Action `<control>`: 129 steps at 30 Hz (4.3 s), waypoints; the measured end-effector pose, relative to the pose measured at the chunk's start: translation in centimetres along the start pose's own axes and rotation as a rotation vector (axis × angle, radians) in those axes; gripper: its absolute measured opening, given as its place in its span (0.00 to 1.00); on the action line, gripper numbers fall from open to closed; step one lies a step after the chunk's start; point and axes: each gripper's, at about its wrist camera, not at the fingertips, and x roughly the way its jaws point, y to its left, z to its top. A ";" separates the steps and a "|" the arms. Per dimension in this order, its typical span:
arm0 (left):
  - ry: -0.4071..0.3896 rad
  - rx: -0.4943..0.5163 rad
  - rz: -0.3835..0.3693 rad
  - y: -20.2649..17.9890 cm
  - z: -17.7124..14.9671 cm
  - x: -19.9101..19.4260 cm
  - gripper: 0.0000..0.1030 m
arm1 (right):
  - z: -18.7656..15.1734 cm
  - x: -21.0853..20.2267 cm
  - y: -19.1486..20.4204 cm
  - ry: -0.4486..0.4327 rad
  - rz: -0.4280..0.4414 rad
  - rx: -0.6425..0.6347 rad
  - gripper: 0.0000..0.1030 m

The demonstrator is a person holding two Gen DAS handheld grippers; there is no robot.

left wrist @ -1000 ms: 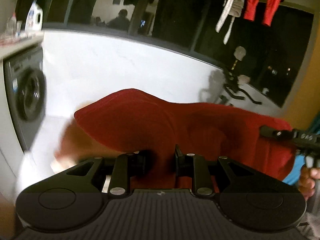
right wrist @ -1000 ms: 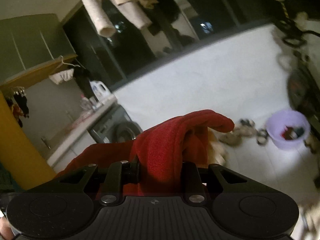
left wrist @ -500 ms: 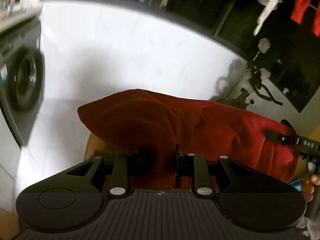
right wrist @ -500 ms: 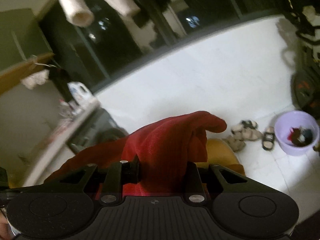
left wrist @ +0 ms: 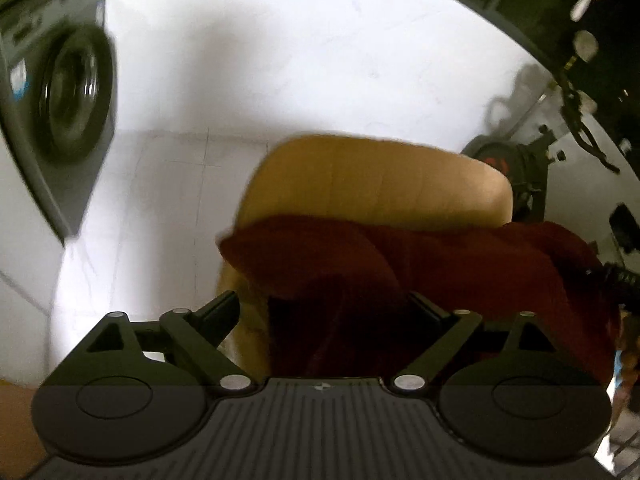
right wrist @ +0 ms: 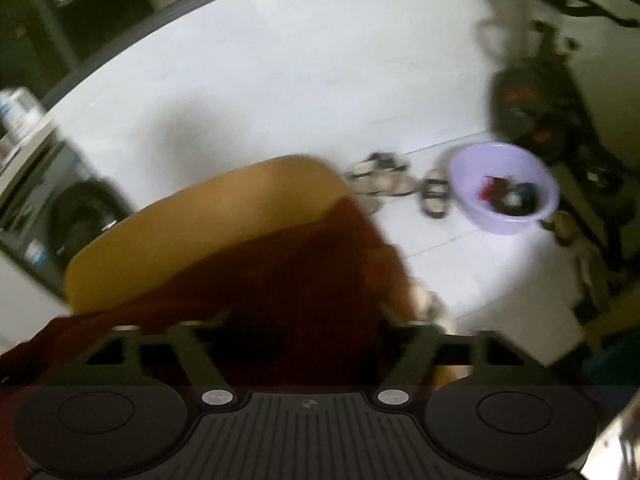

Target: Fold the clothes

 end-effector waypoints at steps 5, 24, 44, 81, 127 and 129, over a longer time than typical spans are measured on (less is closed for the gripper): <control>-0.097 0.078 0.035 -0.4 -1.3 -4.4 0.90 | -1.8 -5.1 -1.0 -0.059 0.032 0.061 0.77; -0.013 -0.067 -0.030 1.5 -8.8 -4.4 0.92 | -7.9 -11.4 -3.7 -0.074 -0.010 0.061 0.15; -0.129 0.066 0.153 -11.3 -13.2 -13.0 0.99 | -10.5 -21.4 -1.8 -0.142 -0.090 -0.138 0.99; -0.126 0.023 0.333 -31.0 -33.6 -25.8 0.99 | -23.8 -41.5 -13.2 -0.066 0.075 -0.272 0.99; -0.012 0.134 0.297 -29.1 -48.1 -34.4 0.99 | -48.6 -54.8 -9.5 -0.006 -0.130 -0.199 0.99; -0.010 0.126 0.300 -29.5 -48.4 -34.5 0.99 | -48.4 -54.9 -10.2 0.000 -0.124 -0.196 0.99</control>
